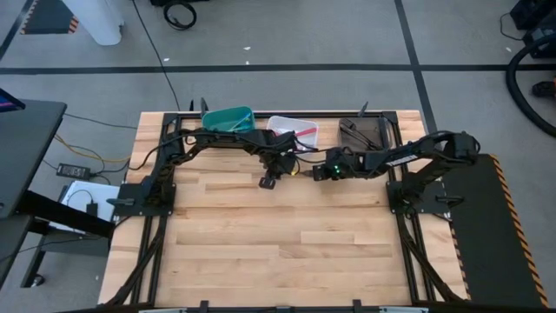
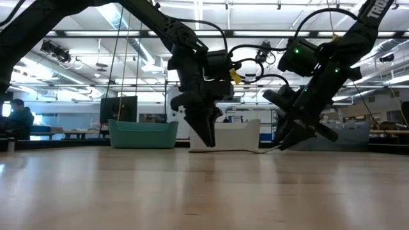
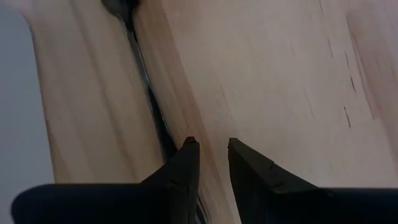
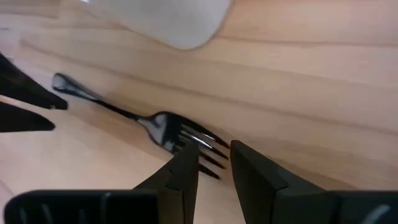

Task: Sort silverware by color (type)
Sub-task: Put the black fork into the black bin

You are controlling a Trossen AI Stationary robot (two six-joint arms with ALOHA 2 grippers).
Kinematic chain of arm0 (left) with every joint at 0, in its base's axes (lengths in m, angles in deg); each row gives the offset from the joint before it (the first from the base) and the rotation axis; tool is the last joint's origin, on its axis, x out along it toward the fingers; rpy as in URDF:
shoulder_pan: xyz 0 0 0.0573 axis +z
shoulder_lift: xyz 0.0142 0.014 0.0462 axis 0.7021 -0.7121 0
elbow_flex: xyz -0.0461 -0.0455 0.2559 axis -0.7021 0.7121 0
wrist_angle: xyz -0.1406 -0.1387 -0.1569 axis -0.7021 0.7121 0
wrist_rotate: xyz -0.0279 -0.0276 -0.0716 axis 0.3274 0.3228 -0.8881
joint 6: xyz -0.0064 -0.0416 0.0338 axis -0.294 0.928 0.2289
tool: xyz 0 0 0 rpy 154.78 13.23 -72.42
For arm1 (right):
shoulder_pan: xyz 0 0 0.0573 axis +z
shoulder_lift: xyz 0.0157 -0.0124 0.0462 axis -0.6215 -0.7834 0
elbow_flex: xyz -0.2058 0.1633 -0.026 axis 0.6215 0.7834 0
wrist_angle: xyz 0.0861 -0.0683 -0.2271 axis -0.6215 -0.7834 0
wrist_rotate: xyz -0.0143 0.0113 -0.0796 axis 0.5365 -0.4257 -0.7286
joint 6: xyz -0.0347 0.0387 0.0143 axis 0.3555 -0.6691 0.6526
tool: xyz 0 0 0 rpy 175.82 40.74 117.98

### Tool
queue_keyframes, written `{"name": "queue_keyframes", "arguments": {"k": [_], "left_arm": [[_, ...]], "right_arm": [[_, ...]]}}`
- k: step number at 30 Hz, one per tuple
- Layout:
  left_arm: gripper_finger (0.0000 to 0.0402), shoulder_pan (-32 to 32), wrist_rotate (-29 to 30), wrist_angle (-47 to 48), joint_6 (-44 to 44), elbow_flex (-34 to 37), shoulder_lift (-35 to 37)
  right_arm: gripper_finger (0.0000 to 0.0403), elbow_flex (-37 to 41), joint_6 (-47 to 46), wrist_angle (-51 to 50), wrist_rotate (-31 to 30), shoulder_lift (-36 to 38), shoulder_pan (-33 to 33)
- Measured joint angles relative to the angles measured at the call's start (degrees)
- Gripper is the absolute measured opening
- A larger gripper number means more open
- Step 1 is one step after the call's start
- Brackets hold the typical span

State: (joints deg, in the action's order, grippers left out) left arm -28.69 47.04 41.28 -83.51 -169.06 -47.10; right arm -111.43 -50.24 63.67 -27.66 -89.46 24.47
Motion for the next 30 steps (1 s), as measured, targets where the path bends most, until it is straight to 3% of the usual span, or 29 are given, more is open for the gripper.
{"name": "queue_keyframes", "arguments": {"k": [11,20,25,30], "left_arm": [[0.0084,0.0,0.0,-1.9,0.4,0.0,0.0],[0.0084,0.0,1.6,-2.0,0.3,0.0,0.0],[0.0084,0.0,6.9,-1.6,0.3,0.0,0.0],[0.0084,0.0,7.4,0.4,0.3,-0.1,0.1]], "right_arm": [[0.01,-0.1,1.0,8.1,2.1,-5.4,-0.6],[0.0015,-0.2,6.7,9.0,1.5,-5.2,-0.8],[0.0015,-0.1,9.8,10.7,2.4,-5.2,-0.8],[0.0007,0.0,12.8,10.1,5.3,-3.0,-0.8]]}}
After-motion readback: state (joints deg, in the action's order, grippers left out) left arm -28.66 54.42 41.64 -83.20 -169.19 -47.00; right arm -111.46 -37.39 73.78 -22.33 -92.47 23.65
